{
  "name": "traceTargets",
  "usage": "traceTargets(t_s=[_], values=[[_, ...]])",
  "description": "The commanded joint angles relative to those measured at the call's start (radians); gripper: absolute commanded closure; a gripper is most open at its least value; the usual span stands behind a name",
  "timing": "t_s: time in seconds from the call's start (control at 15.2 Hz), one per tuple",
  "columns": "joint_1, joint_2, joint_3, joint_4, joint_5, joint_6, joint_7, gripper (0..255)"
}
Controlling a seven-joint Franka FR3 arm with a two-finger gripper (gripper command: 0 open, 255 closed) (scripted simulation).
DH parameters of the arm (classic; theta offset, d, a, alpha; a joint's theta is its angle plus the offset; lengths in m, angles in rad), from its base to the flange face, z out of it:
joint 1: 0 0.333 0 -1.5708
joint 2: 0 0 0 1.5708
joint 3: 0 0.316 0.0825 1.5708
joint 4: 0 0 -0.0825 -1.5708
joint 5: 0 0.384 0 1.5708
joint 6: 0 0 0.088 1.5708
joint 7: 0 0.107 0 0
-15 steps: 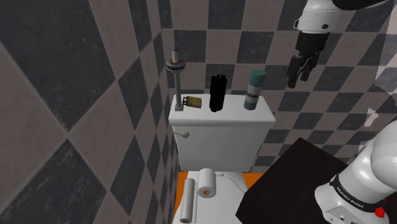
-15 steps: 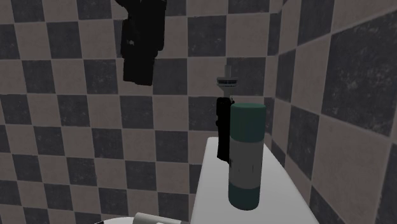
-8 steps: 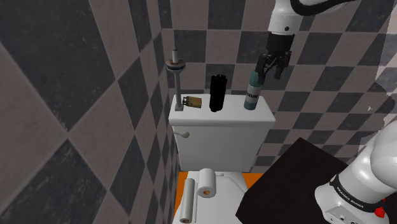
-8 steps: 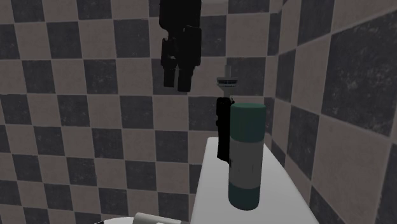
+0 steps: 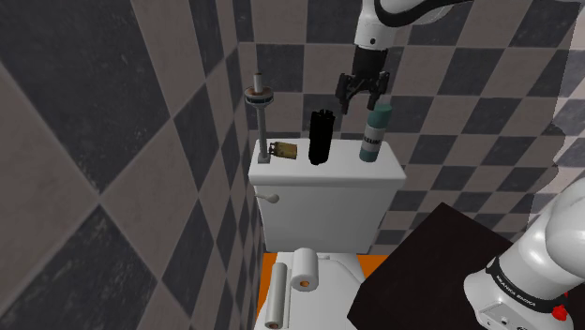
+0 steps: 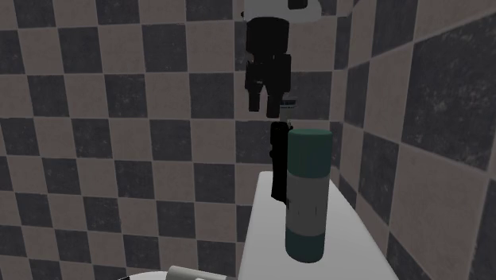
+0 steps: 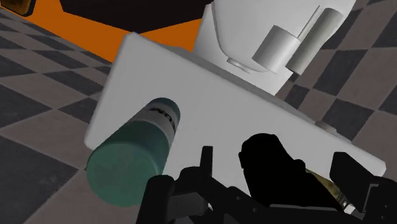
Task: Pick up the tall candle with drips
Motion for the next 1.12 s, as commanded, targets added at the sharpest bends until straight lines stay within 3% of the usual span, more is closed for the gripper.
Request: traceTargets(t_s=[0.0, 0.53, 1.06], values=[[-0.001, 0.068, 0.007, 0.066, -0.005, 0.017, 0.038, 0], [0.008, 0.340, 0.014, 0.375, -0.040, 0.032, 0.166, 0], [0.008, 0.346, 0.014, 0.281, -0.039, 0.131, 0.161, 0]])
